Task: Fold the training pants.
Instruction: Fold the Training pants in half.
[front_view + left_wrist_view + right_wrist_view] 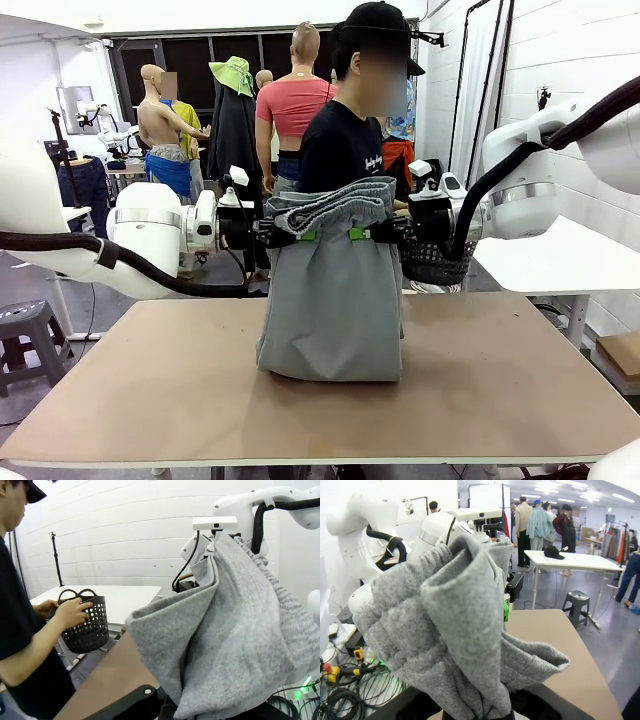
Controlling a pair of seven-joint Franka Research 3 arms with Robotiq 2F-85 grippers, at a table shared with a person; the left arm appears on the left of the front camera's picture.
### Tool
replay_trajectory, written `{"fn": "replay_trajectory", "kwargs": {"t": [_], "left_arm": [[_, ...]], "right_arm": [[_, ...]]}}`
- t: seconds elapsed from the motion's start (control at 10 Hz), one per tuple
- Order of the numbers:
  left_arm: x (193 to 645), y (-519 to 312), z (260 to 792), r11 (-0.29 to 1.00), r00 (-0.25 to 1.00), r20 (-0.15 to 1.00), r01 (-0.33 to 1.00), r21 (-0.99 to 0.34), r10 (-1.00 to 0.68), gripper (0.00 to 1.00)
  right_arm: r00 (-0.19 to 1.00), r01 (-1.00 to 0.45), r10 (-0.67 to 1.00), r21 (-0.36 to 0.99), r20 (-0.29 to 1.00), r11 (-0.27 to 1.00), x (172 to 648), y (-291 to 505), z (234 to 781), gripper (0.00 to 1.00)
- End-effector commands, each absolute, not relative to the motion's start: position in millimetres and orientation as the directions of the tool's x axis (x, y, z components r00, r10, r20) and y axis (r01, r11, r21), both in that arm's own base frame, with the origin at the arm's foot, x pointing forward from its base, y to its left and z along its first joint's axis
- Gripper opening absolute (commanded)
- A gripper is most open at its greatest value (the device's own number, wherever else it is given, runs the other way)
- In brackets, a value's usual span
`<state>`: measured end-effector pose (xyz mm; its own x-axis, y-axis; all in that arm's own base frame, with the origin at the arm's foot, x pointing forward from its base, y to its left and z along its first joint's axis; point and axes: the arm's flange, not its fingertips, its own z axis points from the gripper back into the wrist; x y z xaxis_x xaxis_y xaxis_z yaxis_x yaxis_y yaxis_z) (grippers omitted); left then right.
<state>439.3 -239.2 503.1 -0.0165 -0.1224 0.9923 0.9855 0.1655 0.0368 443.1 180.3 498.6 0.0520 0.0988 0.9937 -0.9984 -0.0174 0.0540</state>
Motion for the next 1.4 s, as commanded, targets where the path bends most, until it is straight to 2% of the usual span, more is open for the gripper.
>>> {"fn": "replay_trajectory", "kwargs": {"t": [0.0, 0.2, 0.5, 0.6, 1.1, 1.3], "left_arm": [[462.6, -232.1, 532.2, 0.197, -0.068, 0.988, 0.976, 0.095, -0.140, 0.00], [476.0, -222.7, 564.6, 0.237, -0.119, 0.984, 0.960, 0.147, -0.132, 0.00], [491.9, -216.1, 582.8, 0.259, -0.131, 0.986, 0.954, 0.152, -0.099, 0.00], [479.6, -217.0, 572.5, 0.243, -0.141, 0.982, 0.956, 0.167, -0.122, 0.00], [483.2, -217.6, 566.9, 0.242, -0.130, 0.984, 0.958, 0.157, -0.121, 0.00], [519.1, -213.6, 579.5, 0.284, -0.116, 0.984, 0.947, 0.151, -0.139, 0.00]], "right_arm": [[0.008, -0.997, 0.139, 0.018, 0.990, -0.071, 480.7, 192.7, 526.0, 0.00], [-0.039, -0.997, 0.167, -0.027, 0.985, -0.078, 500.1, 202.2, 549.0, 0.00], [-0.069, -0.996, 0.177, -0.058, 0.982, -0.063, 516.7, 209.2, 576.1, 0.00], [-0.082, -0.994, 0.138, -0.071, 0.987, -0.080, 506.6, 204.7, 568.3, 0.00], [-0.075, -0.995, 0.144, -0.065, 0.987, -0.072, 512.2, 204.5, 568.0, 0.00], [-0.113, -0.993, 0.179, -0.106, 0.977, -0.053, 553.7, 212.2, 581.2, 0.00]]}}
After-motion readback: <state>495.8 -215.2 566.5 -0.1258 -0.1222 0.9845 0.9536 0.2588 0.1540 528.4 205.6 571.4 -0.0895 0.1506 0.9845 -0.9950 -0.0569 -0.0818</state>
